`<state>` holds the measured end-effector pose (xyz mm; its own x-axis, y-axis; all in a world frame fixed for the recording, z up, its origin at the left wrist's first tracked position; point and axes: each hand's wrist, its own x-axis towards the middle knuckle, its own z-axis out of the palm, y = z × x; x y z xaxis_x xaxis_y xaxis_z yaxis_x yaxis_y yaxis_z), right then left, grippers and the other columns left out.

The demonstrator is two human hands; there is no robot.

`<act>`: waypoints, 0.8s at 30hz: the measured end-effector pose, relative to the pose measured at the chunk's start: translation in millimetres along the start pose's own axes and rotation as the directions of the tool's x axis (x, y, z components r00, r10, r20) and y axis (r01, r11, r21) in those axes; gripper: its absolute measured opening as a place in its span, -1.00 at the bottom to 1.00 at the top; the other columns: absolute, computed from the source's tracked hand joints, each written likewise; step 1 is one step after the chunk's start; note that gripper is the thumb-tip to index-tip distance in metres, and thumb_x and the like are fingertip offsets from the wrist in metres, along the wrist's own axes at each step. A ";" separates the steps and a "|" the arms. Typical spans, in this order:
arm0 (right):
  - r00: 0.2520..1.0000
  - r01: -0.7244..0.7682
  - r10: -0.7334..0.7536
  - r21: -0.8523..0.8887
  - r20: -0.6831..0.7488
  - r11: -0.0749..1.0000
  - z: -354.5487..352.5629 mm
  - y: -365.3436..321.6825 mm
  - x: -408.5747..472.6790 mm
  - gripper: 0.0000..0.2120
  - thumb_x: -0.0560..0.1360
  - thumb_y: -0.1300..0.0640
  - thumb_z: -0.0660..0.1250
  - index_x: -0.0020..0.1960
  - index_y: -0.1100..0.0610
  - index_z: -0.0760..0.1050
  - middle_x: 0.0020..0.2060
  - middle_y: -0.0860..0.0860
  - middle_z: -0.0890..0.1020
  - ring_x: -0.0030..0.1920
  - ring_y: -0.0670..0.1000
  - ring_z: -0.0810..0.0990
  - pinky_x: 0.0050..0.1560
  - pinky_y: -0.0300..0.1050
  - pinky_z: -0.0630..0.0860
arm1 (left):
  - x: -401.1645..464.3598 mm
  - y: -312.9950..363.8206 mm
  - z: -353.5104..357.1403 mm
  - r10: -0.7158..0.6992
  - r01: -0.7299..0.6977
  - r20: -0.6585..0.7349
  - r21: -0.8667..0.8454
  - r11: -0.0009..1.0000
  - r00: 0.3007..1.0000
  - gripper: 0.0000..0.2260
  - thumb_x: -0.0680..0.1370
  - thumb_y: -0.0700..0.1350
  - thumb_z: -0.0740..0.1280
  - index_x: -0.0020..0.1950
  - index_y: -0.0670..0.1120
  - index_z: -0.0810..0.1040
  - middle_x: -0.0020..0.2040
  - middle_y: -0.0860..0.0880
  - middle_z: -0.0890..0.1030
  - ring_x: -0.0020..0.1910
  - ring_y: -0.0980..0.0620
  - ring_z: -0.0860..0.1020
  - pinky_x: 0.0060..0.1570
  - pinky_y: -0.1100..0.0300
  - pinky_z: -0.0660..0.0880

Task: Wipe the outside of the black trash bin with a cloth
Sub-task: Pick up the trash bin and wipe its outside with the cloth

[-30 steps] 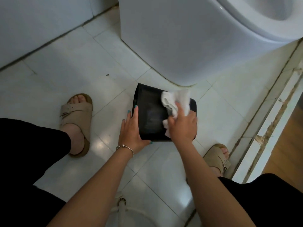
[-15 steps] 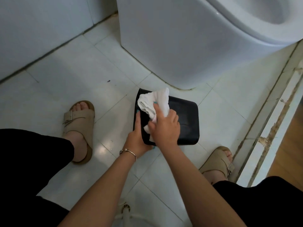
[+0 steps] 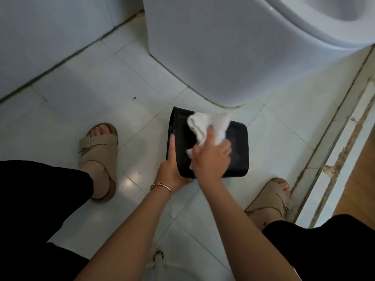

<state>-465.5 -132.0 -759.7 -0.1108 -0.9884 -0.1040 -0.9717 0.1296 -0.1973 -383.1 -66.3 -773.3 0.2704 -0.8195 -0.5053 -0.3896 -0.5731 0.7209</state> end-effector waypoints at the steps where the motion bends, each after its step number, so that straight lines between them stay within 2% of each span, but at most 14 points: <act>1: 0.997 0.073 -0.073 -0.009 -0.001 0.997 3.0 -10.2 -8.1 -0.40 0.39 -0.04 0.35 0.41 -0.08 0.34 0.08 0.21 0.44 0.00 0.22 0.45 -0.12 0.02 0.44 | 0.4 -0.8 0.4 -0.005 0.005 0.000 -0.009 1.000 1.000 0.06 0.39 -0.07 0.47 0.50 0.14 -0.35 -0.18 -0.10 0.61 -0.23 -0.12 0.58 -0.27 0.18 0.43; 3: 0.984 0.178 -0.178 -0.007 -0.008 0.984 5.3 -20.8 -14.5 -0.43 0.35 -0.05 0.37 0.35 -0.08 0.41 0.02 0.19 0.47 -0.06 0.18 0.49 -0.21 -0.02 0.45 | 2.0 -2.5 1.4 -0.012 0.011 -0.006 -0.051 0.999 1.000 0.03 0.41 -0.09 0.45 0.51 0.16 -0.33 -0.14 -0.08 0.62 -0.22 -0.07 0.59 -0.21 0.13 0.50; 5: 0.965 0.263 -0.263 -0.013 0.000 0.965 2.1 -13.3 -8.4 -0.42 0.34 -0.08 0.38 0.35 -0.09 0.41 0.01 0.18 0.48 -0.07 0.17 0.50 -0.24 -0.03 0.47 | 2.3 -2.3 1.6 -0.006 0.007 0.006 -0.086 0.996 1.000 0.11 0.35 -0.06 0.51 0.49 0.21 -0.36 -0.11 -0.01 0.62 -0.20 -0.03 0.60 -0.15 0.11 0.55; 7: 0.945 0.327 -0.327 -0.068 0.021 0.942 -3.3 6.3 3.3 -0.41 0.35 -0.09 0.36 0.37 -0.12 0.39 0.03 0.19 0.47 -0.06 0.17 0.49 -0.21 -0.02 0.47 | 1.6 -1.1 1.3 -0.005 0.006 0.008 -0.070 0.997 1.000 0.17 0.30 -0.07 0.55 0.47 0.25 -0.37 -0.10 -0.03 0.62 -0.16 -0.06 0.61 -0.16 0.13 0.55; 9: 0.963 0.268 -0.266 -0.086 0.032 0.960 -9.9 32.5 16.5 -0.41 0.39 -0.08 0.34 0.41 -0.14 0.34 0.08 0.20 0.45 -0.01 0.20 0.47 -0.15 0.02 0.47 | -0.9 1.6 -1.1 -0.015 0.015 -0.003 -0.045 0.999 1.000 0.18 0.29 -0.11 0.54 0.48 0.24 -0.37 -0.12 -0.05 0.60 -0.16 -0.10 0.60 -0.20 0.18 0.49; 11: 0.994 0.098 -0.094 -0.067 0.063 0.993 -18.2 61.4 30.7 -0.42 0.46 -0.09 0.29 0.46 -0.16 0.25 0.14 0.21 0.41 0.06 0.22 0.44 -0.06 0.06 0.46 | -2.1 2.3 -1.7 0.003 -0.003 -0.010 -0.046 0.999 1.000 0.16 0.29 -0.14 0.53 0.49 0.22 -0.34 -0.12 0.00 0.55 -0.18 -0.05 0.55 -0.20 0.23 0.43; 13: 0.996 -0.065 0.067 -0.044 0.063 0.997 -25.2 85.2 42.8 -0.44 0.50 -0.09 0.25 0.47 -0.16 0.21 0.16 0.20 0.38 0.09 0.21 0.42 -0.07 0.04 0.44 | -1.4 1.6 -0.5 0.027 -0.027 -0.006 -0.064 0.998 1.000 0.17 0.30 -0.15 0.55 0.50 0.21 -0.34 -0.09 0.01 0.54 -0.20 0.02 0.51 -0.19 0.25 0.42; 18: 0.981 -0.192 0.191 -0.008 -0.043 0.981 -11.6 64.2 35.0 -0.46 0.49 -0.07 0.27 0.45 -0.12 0.25 0.15 0.21 0.37 0.09 0.23 0.41 -0.01 0.08 0.45 | 0.4 1.1 3.1 0.037 -0.037 -0.017 -0.025 0.999 0.999 0.21 0.28 -0.14 0.56 0.48 0.21 -0.39 -0.03 -0.08 0.60 -0.21 -0.03 0.56 -0.21 0.19 0.49; 21: 0.985 -0.168 0.167 -0.013 -0.050 0.986 -4.7 28.7 16.8 -0.43 0.50 -0.08 0.25 0.48 -0.08 0.21 0.16 0.23 0.37 0.08 0.25 0.41 -0.01 0.08 0.42 | -1.1 1.8 3.5 -0.011 0.011 -0.025 0.002 1.000 1.000 0.18 0.30 -0.11 0.53 0.46 0.22 -0.40 -0.13 -0.10 0.60 -0.21 -0.12 0.58 -0.25 0.19 0.46; 24: 0.999 0.005 -0.005 -0.015 -0.032 1.000 1.6 -14.7 -9.8 -0.44 0.45 -0.08 0.25 0.44 -0.06 0.30 0.08 0.21 0.42 -0.02 0.20 0.43 -0.13 0.00 0.39 | -1.5 3.0 3.0 -0.019 0.019 -0.023 0.004 1.000 1.000 0.00 0.45 -0.09 0.42 0.48 0.16 -0.37 -0.27 -0.12 0.56 -0.30 -0.13 0.54 -0.29 0.14 0.43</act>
<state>-449.8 -124.0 -757.4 -0.1121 -0.9911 -0.0713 -0.9753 0.1235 -0.1829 -387.3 -66.7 -771.8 0.2982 -0.8085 -0.5074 -0.3876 -0.5883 0.7097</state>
